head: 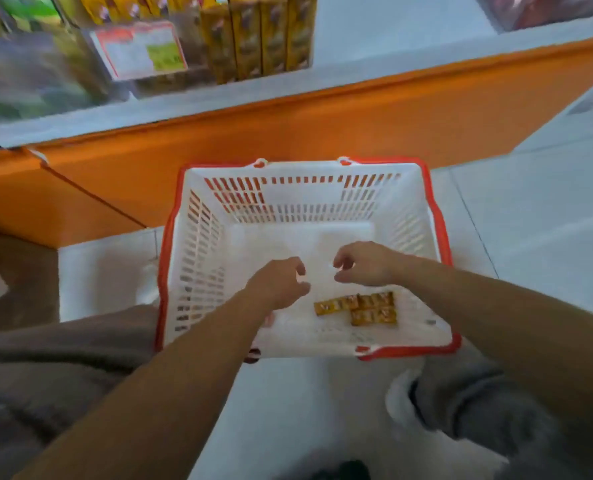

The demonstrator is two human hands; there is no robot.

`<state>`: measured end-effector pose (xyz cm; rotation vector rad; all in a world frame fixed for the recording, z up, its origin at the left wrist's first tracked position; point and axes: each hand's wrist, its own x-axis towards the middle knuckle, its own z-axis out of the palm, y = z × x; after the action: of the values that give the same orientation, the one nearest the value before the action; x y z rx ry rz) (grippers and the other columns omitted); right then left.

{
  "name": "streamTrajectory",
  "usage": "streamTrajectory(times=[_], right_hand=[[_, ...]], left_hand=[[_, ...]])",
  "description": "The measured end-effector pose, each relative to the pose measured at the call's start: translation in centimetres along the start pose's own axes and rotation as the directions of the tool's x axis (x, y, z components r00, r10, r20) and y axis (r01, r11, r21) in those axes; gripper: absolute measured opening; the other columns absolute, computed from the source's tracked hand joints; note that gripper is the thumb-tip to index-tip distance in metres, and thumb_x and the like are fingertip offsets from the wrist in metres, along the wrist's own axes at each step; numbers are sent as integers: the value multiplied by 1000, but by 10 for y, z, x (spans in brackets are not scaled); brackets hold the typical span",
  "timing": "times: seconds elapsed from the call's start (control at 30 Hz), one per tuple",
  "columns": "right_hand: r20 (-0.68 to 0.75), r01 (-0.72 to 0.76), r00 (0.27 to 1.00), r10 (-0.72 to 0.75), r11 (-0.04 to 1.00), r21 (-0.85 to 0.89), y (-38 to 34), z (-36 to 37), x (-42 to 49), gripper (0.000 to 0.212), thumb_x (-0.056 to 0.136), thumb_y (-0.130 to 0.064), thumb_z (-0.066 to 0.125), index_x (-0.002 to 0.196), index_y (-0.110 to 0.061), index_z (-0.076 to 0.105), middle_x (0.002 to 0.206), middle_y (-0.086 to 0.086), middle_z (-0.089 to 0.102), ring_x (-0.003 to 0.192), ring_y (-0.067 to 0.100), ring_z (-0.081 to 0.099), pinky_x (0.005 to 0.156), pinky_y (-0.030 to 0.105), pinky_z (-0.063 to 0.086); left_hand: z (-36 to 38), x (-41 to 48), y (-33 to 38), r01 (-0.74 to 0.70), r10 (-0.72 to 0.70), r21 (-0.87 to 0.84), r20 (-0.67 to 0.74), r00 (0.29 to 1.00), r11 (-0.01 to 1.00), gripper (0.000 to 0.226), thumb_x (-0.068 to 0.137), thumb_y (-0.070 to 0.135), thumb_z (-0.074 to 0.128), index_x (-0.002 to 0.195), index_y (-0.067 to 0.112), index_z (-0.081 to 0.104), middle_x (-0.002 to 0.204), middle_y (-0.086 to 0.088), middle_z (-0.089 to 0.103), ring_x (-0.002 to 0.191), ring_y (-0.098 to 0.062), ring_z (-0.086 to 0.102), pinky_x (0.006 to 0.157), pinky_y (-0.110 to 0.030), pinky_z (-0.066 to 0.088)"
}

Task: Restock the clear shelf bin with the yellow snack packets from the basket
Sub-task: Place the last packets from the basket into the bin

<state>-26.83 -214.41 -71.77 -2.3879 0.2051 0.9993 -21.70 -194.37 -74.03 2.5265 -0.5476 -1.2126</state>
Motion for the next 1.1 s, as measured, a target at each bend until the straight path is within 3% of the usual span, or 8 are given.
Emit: streamTrajectory(times=[0.13,0.23,0.37,0.47,0.67,0.83,0.97,1.1], right_hand=[[86,-124,988,129,990,-60,35,47,31,58,89,-44,66,139,-19,49,133,3,58,115,22,55,90,31,45],[161,-181,966,202,974,-138,53,65,42,69,86,-40,68,145,-19,40,135,7,55,109,25,57,75,30,47],[224,-128,951,213,932,-340,65,83,47,57,76,-41,75,122,-17,51,114,8,64,92,26,58,75,34,48],[247,-149,936,250,920,-364,65,87,54,53,73,-36,77,116,-13,57,108,9,66,90,27,61,71,33,49],[314,-223,901,300,940,-260,63,81,60,74,73,-33,84,133,-11,49,127,11,59,110,29,59,83,35,52],[218,-210,949,229,972,-108,38,84,66,80,76,-34,81,137,-10,37,125,13,57,107,30,57,79,34,48],[129,-119,985,115,993,24,15,90,77,61,77,-33,80,123,-7,49,115,12,62,98,28,59,76,32,46],[151,-100,985,89,993,68,10,98,81,64,78,-34,79,129,-10,46,120,11,60,98,26,55,76,30,42]], left_hand=[[39,50,-9,-23,15,46,179,984,999,58,89,45,73,138,24,49,132,-3,61,113,-23,59,94,-40,52],[63,76,-7,-88,66,60,293,954,994,67,87,41,78,143,23,46,139,0,58,119,-22,57,94,-34,48],[89,96,0,-170,160,-5,357,920,986,68,85,33,79,144,22,47,138,1,60,118,-22,58,87,-26,40],[95,100,2,-244,192,81,408,893,966,56,89,36,73,139,24,52,131,1,64,114,-23,61,85,-28,45],[59,94,-15,-184,128,119,374,919,976,32,91,34,67,120,19,64,107,-3,64,92,-21,58,75,-26,41],[5,79,-75,-51,-49,304,313,949,951,18,96,37,58,99,21,49,95,-2,54,80,-18,52,69,-34,39],[11,60,-115,35,-199,441,331,922,897,33,99,47,51,113,17,44,105,-4,55,92,-23,54,75,-36,41],[31,57,-122,50,-202,367,390,898,929,50,87,45,65,125,20,45,105,-2,60,91,-21,58,73,-35,47]])
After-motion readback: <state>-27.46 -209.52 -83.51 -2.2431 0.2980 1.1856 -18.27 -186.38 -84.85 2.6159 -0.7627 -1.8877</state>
